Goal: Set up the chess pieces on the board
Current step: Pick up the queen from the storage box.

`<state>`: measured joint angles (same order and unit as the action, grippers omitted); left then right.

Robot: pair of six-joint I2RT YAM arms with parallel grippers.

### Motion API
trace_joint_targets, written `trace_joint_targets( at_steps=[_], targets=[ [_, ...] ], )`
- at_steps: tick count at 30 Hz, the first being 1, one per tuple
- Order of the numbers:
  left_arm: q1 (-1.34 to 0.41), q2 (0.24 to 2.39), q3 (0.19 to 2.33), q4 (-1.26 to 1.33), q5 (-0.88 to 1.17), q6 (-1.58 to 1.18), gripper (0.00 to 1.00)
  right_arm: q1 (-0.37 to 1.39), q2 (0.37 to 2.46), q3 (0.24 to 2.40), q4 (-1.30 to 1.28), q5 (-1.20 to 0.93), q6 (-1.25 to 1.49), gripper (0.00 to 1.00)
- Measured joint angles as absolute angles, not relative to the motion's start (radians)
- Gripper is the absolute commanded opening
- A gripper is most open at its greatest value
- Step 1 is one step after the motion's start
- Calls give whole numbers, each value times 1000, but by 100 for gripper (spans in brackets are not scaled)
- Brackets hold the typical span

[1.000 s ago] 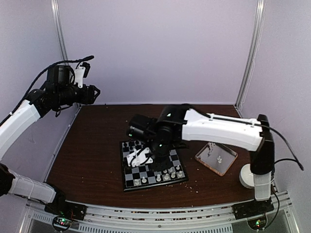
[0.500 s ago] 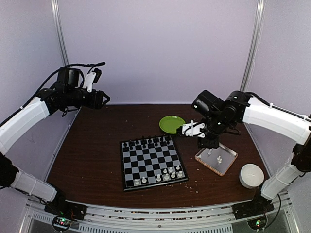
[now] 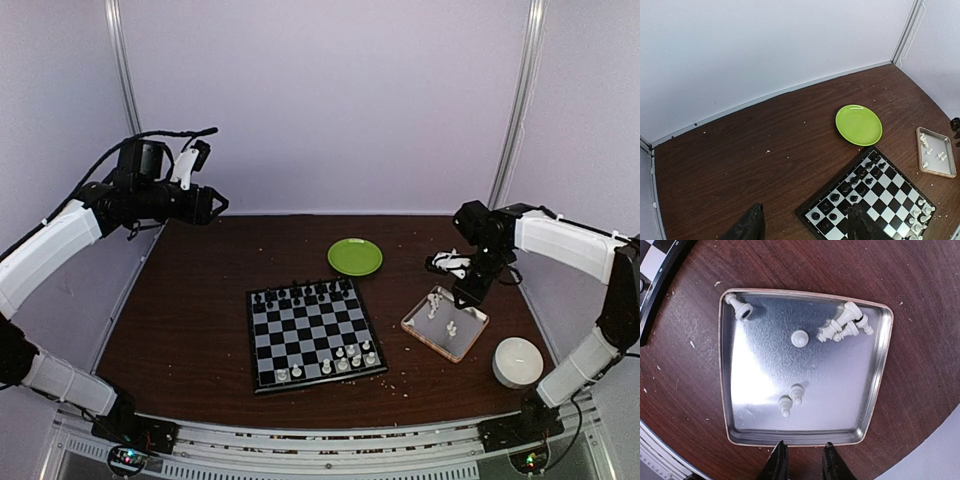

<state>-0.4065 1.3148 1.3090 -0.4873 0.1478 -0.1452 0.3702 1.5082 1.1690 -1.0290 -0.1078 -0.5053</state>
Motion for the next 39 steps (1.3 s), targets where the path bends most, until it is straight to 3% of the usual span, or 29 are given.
trace_joint_targets(
  at_steps=[15,28,39],
  targets=[
    [-407,1315,1309,-487,155,-152,57,369,1836,1346,-937,-154,-436,25],
    [-406,1315,1309,-487,153,-152,57,369,1948,1414,-931,-138,-413,22],
    [-407,1315,1309,-487,153,-152,57,369,1975,1415,-939,-84,-414,29]
  ],
)
